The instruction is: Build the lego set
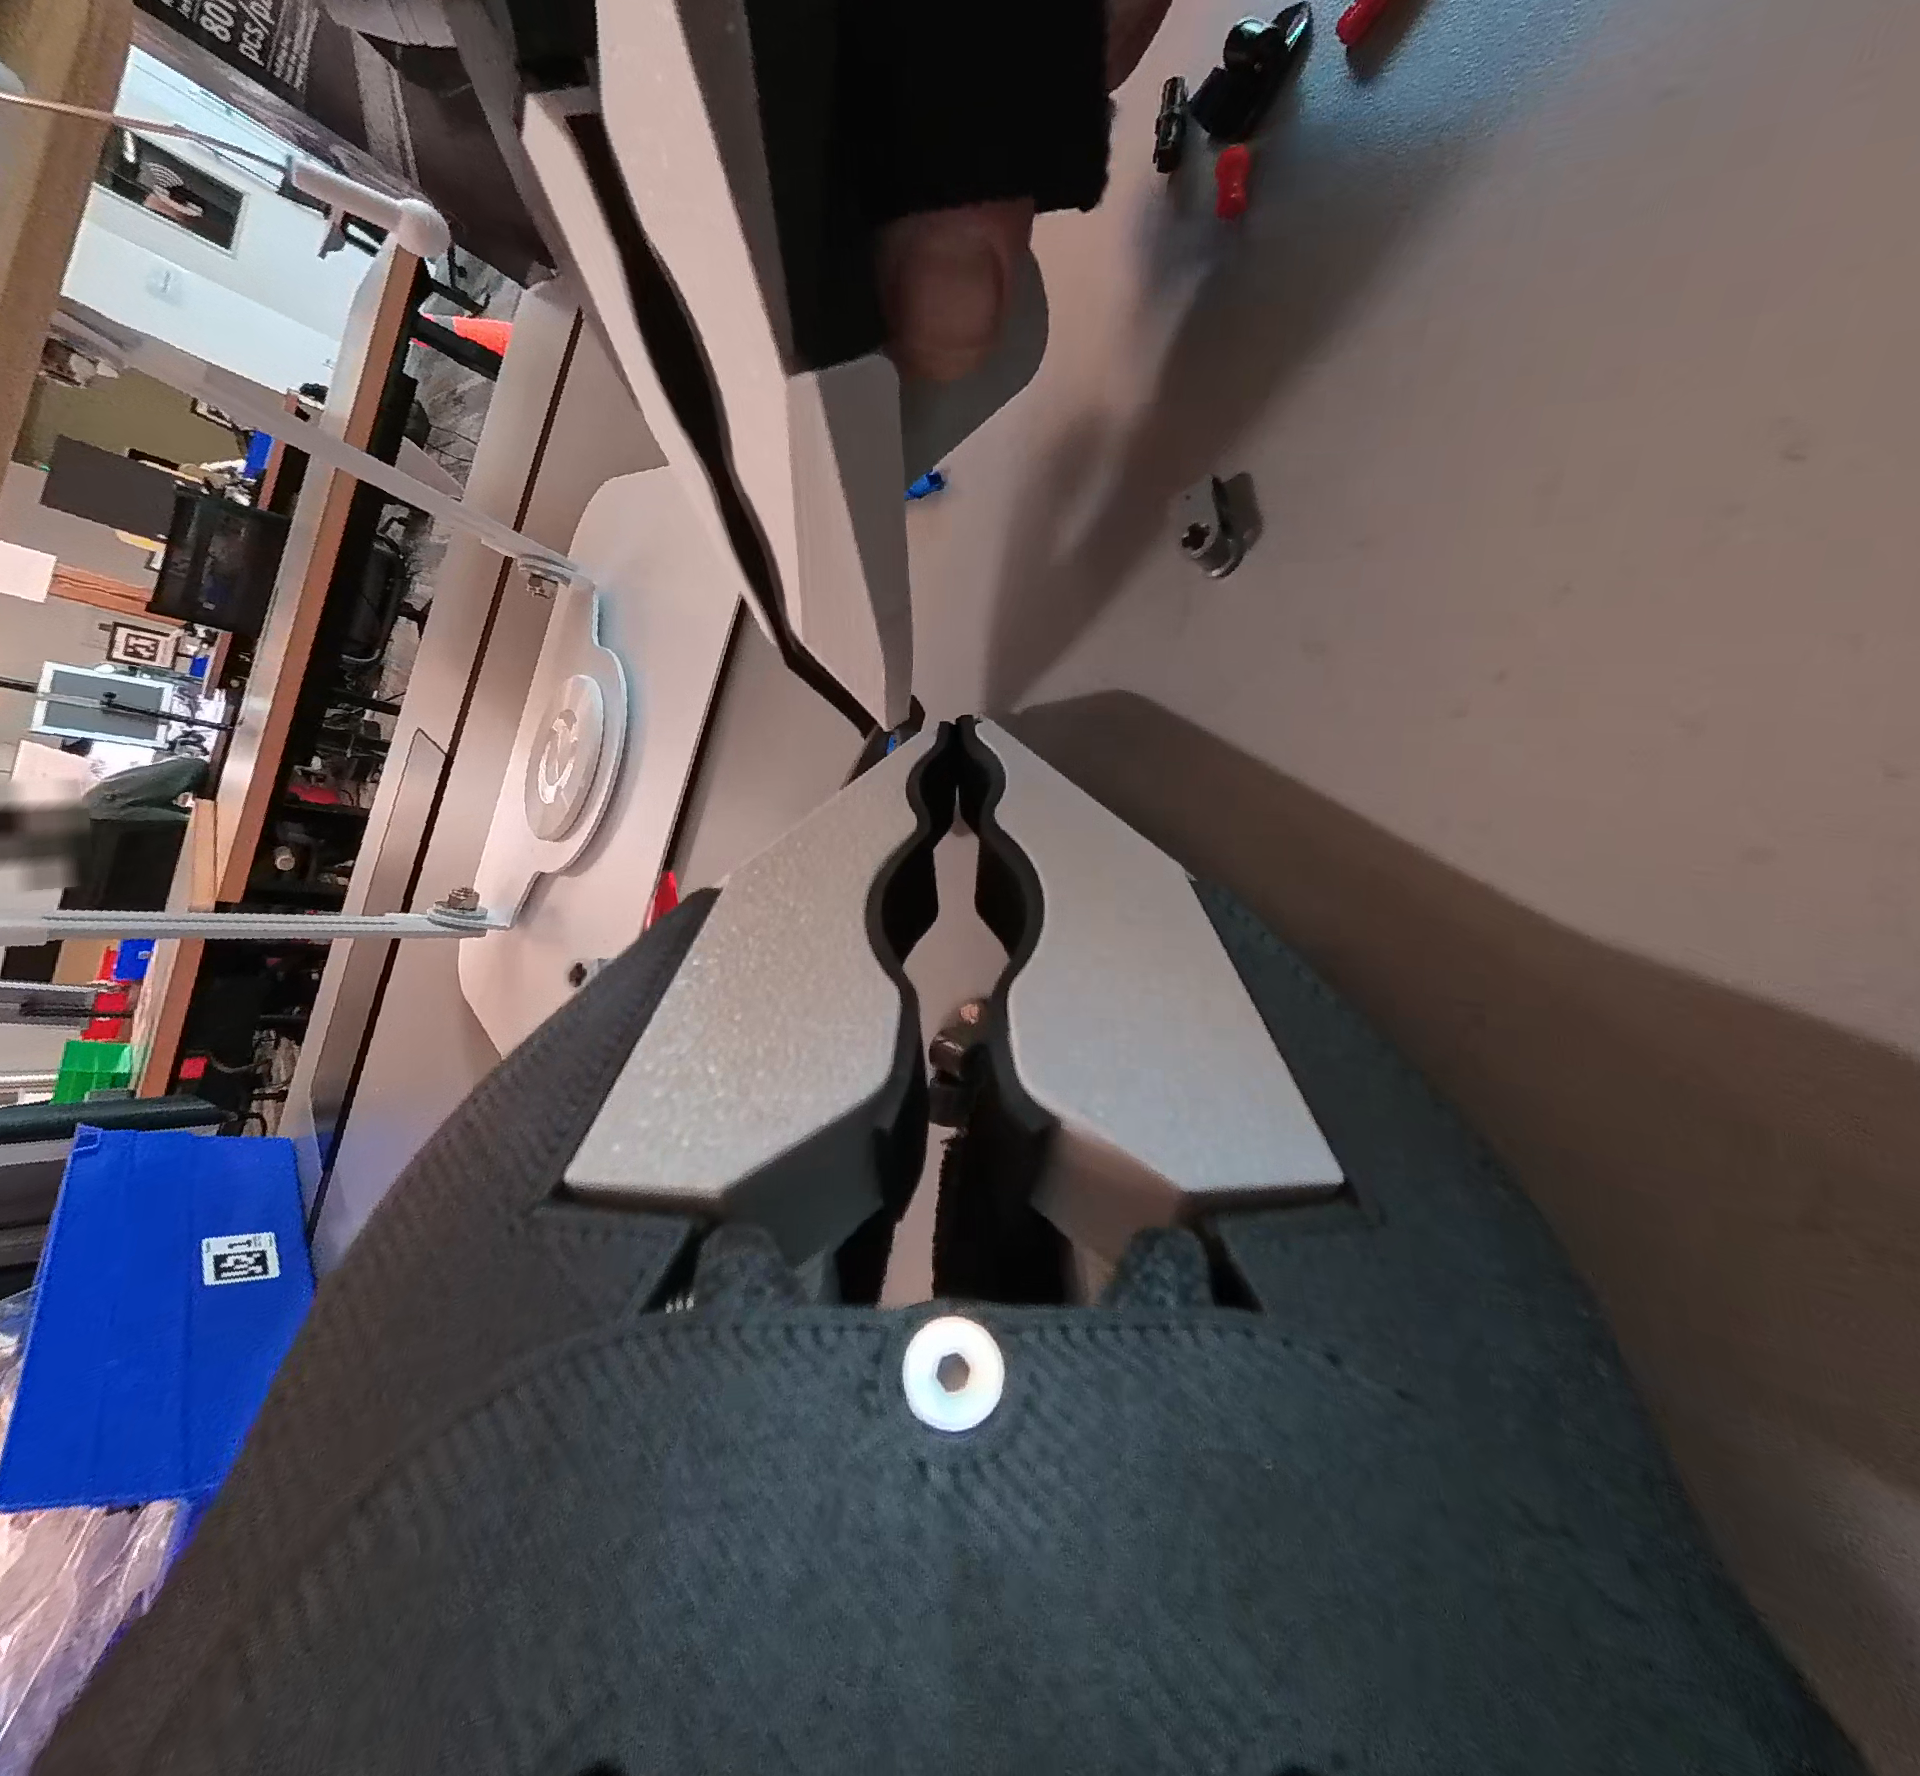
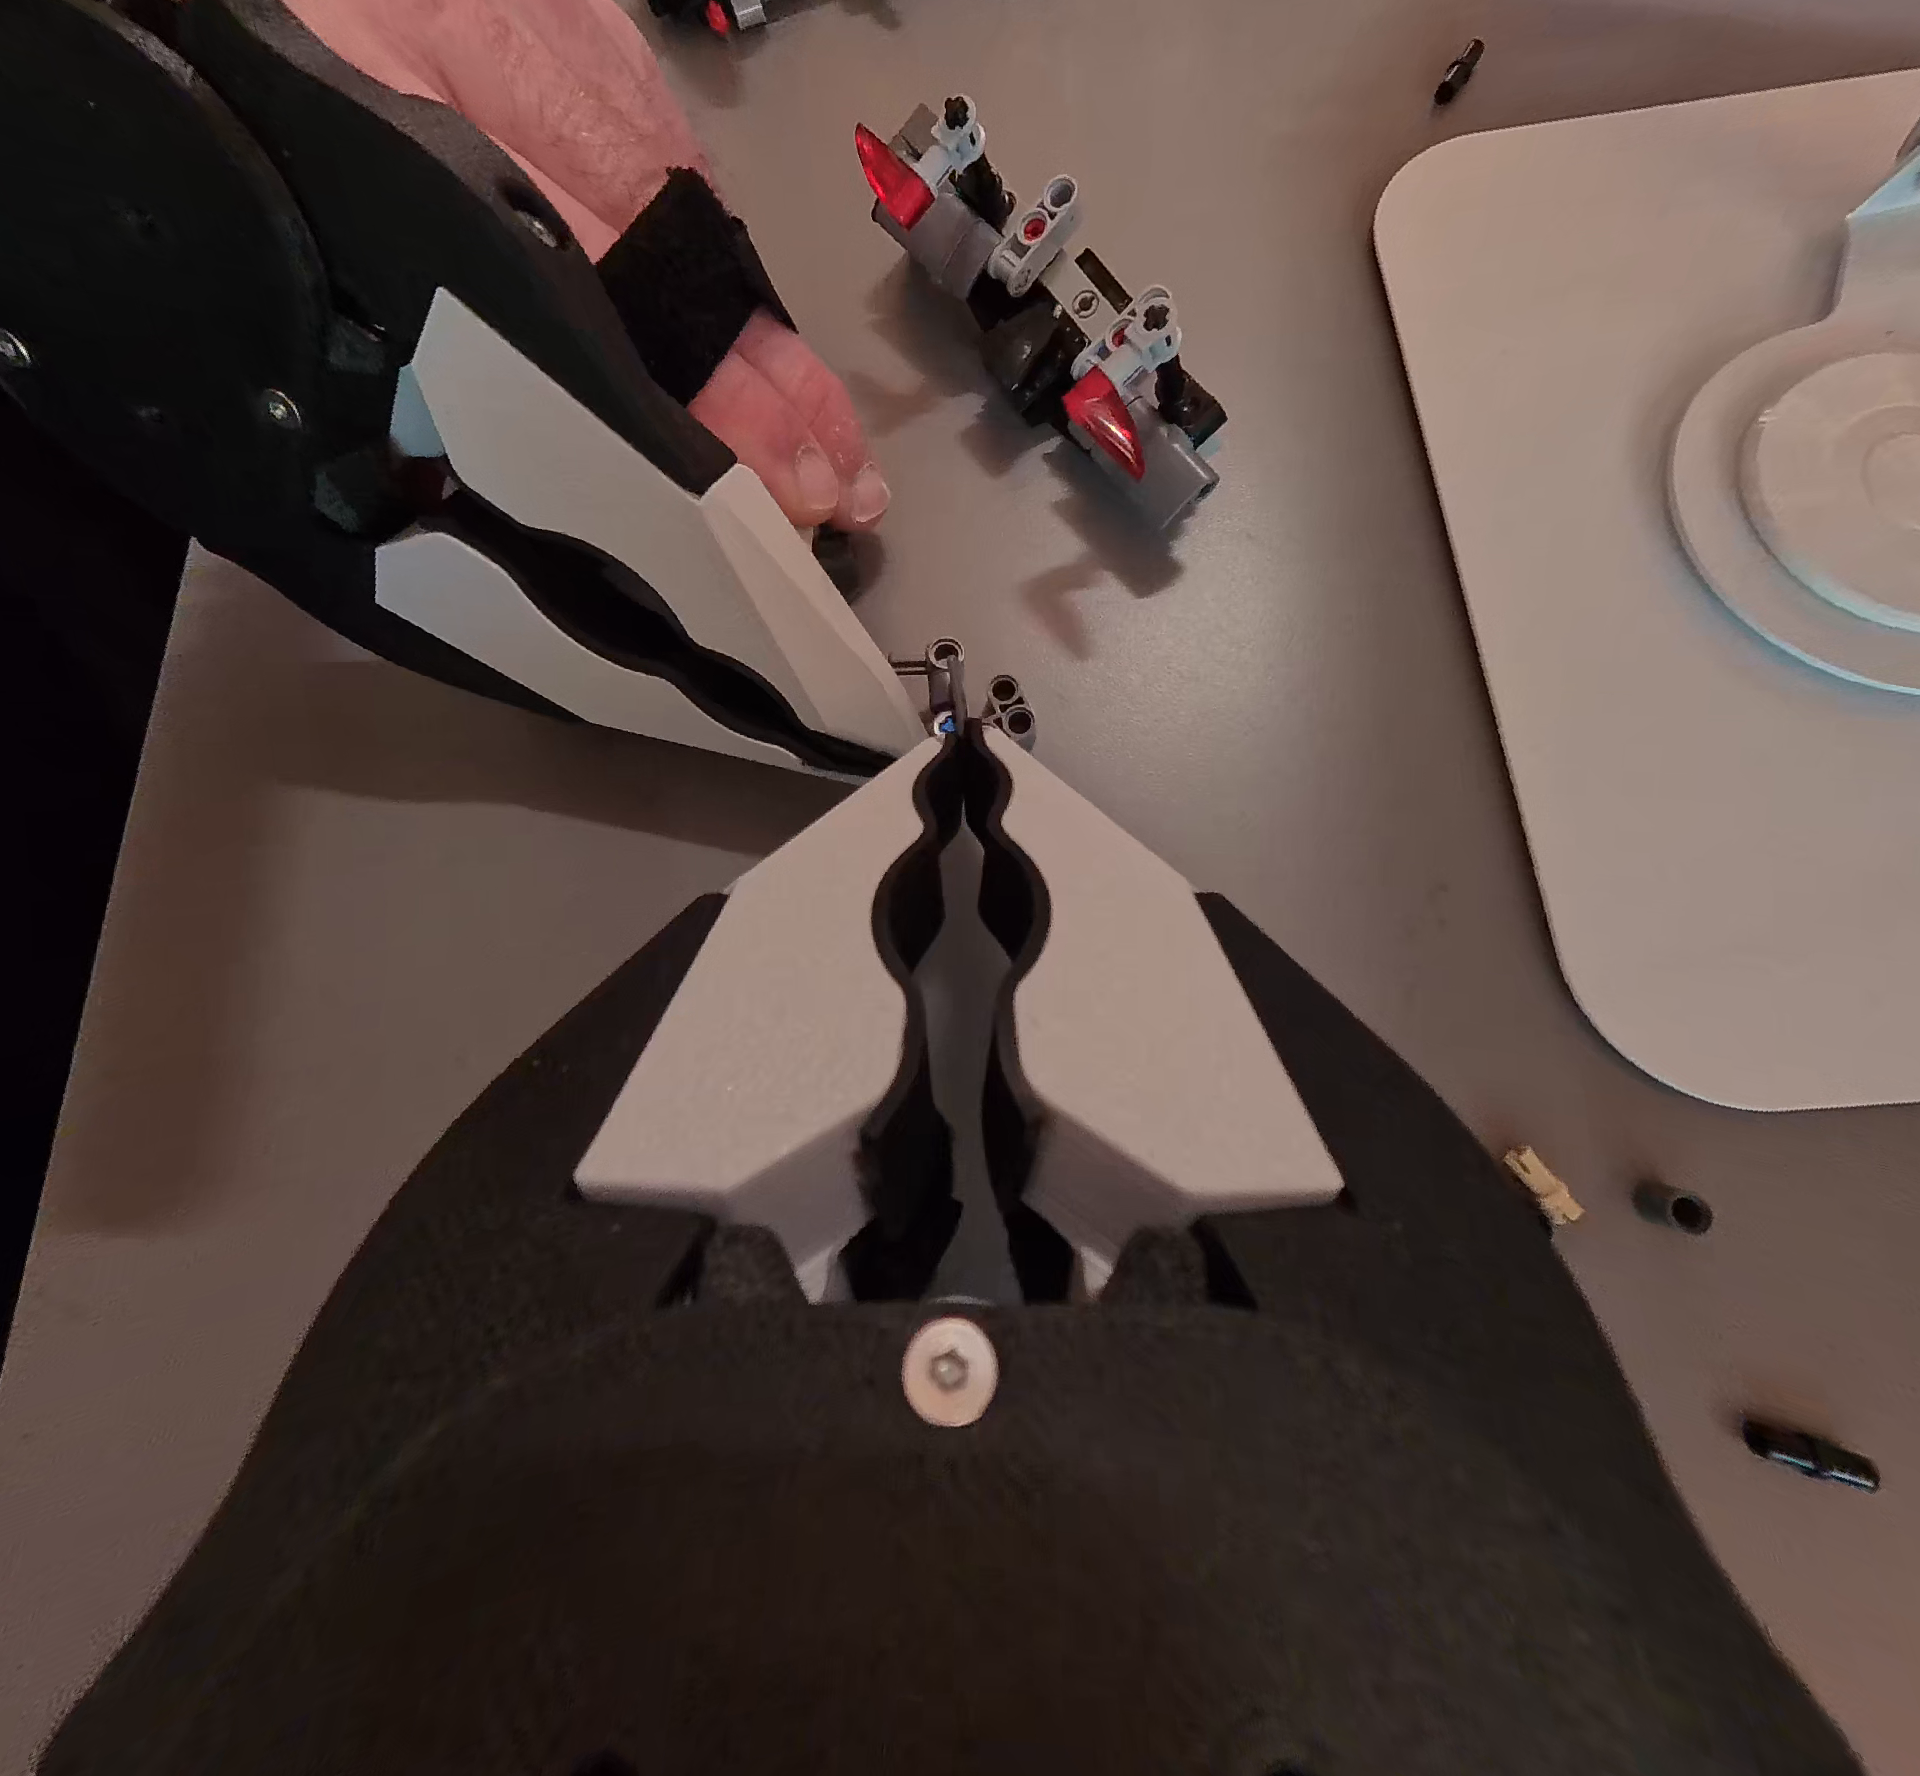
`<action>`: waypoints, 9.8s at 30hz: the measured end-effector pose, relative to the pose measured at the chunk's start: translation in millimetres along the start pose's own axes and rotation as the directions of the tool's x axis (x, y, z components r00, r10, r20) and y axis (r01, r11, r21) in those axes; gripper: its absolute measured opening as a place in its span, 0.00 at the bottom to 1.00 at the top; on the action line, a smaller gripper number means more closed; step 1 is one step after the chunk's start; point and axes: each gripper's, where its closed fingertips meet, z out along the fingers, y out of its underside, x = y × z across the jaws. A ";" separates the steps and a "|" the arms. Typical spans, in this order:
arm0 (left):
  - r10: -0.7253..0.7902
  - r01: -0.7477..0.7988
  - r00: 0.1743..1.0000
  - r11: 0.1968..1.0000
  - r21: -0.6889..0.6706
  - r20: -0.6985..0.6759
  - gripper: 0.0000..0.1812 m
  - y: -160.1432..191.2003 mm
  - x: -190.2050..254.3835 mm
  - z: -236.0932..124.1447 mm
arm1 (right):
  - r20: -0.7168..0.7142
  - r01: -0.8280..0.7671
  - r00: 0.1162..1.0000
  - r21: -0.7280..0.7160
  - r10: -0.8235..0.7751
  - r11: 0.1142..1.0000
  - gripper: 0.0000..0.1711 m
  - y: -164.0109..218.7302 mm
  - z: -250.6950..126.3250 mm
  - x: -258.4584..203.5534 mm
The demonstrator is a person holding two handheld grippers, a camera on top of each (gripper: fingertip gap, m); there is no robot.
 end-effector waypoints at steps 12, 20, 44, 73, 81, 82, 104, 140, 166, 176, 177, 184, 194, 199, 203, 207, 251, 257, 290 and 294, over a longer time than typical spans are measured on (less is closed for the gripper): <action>-0.008 0.008 1.000 1.000 0.001 -0.009 0.00 -0.1 0.4 -0.4 | -0.044 0.048 0.998 -0.022 -0.049 0.999 0.00 0.9 0.2 -0.4; 0.030 -0.030 0.999 1.000 -0.005 -0.024 0.00 -1.1 6.0 2.2 | -0.062 0.079 0.995 -0.048 -0.082 0.996 0.00 2.9 5.4 -5.2; -0.361 0.394 0.917 0.885 0.247 -0.169 0.36 -35.9 -29.3 -65.0 | 0.125 0.154 0.975 0.222 -0.185 0.963 0.00 -45.3 -54.5 -49.3; -0.414 0.523 0.847 0.760 0.387 -0.333 0.05 -67.0 -26.5 -86.9 | 0.024 0.125 0.990 0.316 -0.140 0.940 0.02 -64.0 -77.0 -65.3; -0.389 0.507 0.856 0.763 0.401 -0.340 0.00 -70.3 -26.4 -84.1 | 0.179 0.099 0.971 0.311 -0.161 0.945 0.06 -63.7 -75.7 -79.9; -0.397 0.509 0.855 0.766 0.393 -0.332 0.00 -68.3 -27.6 -81.7 | 0.175 0.111 0.970 0.302 -0.169 0.947 0.04 -62.0 -73.2 -80.5; -0.384 0.466 0.875 0.834 0.295 -0.295 0.00 -52.2 -11.1 -47.3 | 0.087 -0.014 0.996 0.348 -0.017 0.937 0.00 -46.7 -59.3 -48.2; -0.248 0.237 0.968 0.951 0.197 0.033 0.00 3.0 -36.7 -70.3 | -0.314 -0.061 0.949 -0.143 0.013 0.988 0.14 -23.8 39.5 95.9; -0.627 0.873 0.475 0.423 0.242 -0.617 0.02 -76.3 -93.9 -103.3 | -0.184 0.390 0.921 0.421 -0.344 0.819 0.11 -108.6 -94.0 -49.1; -0.453 0.958 0.256 0.235 0.163 -0.854 0.04 -100.3 -86.5 -125.5 | -0.113 0.391 0.913 0.511 -0.391 0.765 0.11 -114.9 -99.4 -66.0; -0.442 0.961 0.251 0.224 0.165 -0.861 0.03 -101.1 -86.9 -126.4 | -0.119 0.401 0.909 0.512 -0.400 0.759 0.11 -115.1 -99.5 -67.2; -0.428 0.949 0.300 0.229 0.218 -0.852 0.02 -98.9 -85.5 -127.5 | -0.068 0.367 0.918 0.516 -0.391 0.774 0.13 -115.3 -99.0 -71.2; -0.435 0.923 0.375 0.254 0.288 -0.819 0.03 -99.4 -89.6 -125.6 | 0.076 0.147 0.972 0.547 -0.223 0.824 0.13 -114.8 -98.2 -66.7; -0.445 0.889 0.451 0.306 0.342 -0.774 0.03 -99.2 -89.5 -124.1 | 0.104 0.089 0.979 0.550 -0.174 0.831 0.09 -113.5 -98.2 -65.2; -0.432 0.853 0.508 0.370 0.368 -0.745 0.03 -98.7 -88.0 -122.8 | 0.134 0.059 0.978 0.555 -0.159 0.830 0.08 -111.6 -98.1 -66.2; -0.424 0.821 0.552 0.427 0.379 -0.718 0.03 -97.9 -86.6 -120.2 | 0.197 0.009 0.970 0.554 -0.141 0.832 0.08 -109.2 -98.3 -66.6; 0.649 -0.740 0.501 0.664 -0.105 0.573 0.04 -96.5 -125.6 -150.0 | 0.435 -0.413 0.885 0.568 0.166 0.712 0.05 -153.7 -112.2 -75.3; 0.099 -0.214 0.910 0.944 0.252 0.402 0.20 -94.5 -139.9 -160.4 | 0.460 -0.408 0.885 0.685 0.077 0.604 0.04 -158.5 -133.3 -66.0; -0.547 0.741 0.653 0.319 0.591 -0.524 0.02 -113.8 -139.7 -172.1 | 0.266 -0.169 0.962 0.770 -0.069 0.615 0.04 -182.6 -123.2 -81.8; -0.540 0.731 0.662 0.313 0.606 -0.520 0.03 -114.5 -141.3 -174.1 | 0.222 -0.129 0.972 0.777 -0.077 0.617 0.03 -184.9 -125.2 -82.9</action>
